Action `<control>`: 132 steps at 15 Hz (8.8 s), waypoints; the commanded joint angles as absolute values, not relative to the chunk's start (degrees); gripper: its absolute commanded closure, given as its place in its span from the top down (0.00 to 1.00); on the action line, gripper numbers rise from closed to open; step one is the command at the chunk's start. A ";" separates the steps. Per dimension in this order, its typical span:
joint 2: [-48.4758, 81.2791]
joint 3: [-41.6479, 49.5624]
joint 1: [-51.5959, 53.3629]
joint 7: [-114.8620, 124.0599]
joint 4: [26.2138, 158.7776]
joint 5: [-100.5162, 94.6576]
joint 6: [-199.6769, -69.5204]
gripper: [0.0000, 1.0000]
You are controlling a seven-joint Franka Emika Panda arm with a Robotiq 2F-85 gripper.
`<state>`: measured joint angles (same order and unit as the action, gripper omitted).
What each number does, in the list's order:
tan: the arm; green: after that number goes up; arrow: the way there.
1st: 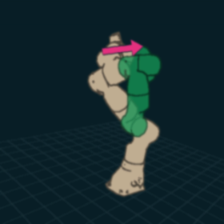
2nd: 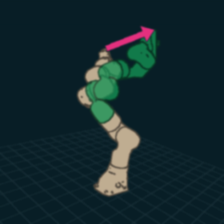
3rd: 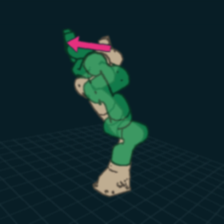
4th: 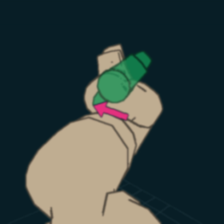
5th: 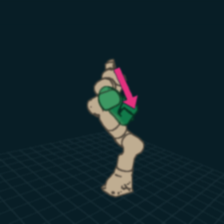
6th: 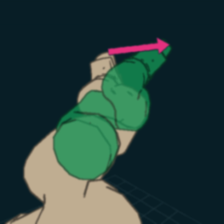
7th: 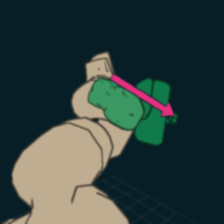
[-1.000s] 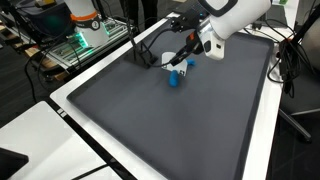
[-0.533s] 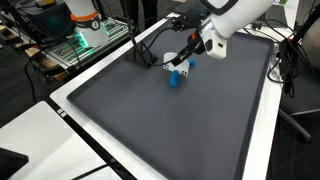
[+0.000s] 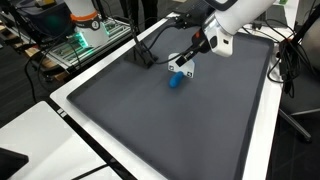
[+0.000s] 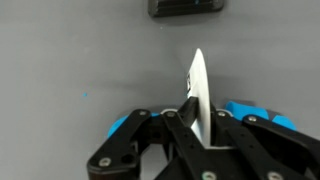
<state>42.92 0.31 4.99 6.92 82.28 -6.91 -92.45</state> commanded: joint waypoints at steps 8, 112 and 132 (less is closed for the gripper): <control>37.51 0.63 3.63 8.48 85.40 -5.21 -95.14 0.02; 43.62 1.47 1.24 4.64 78.65 -2.78 -84.04 0.02; 27.49 2.35 -2.08 15.79 100.92 16.29 -94.17 0.02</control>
<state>33.78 1.97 -1.12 13.04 91.19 11.41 -89.18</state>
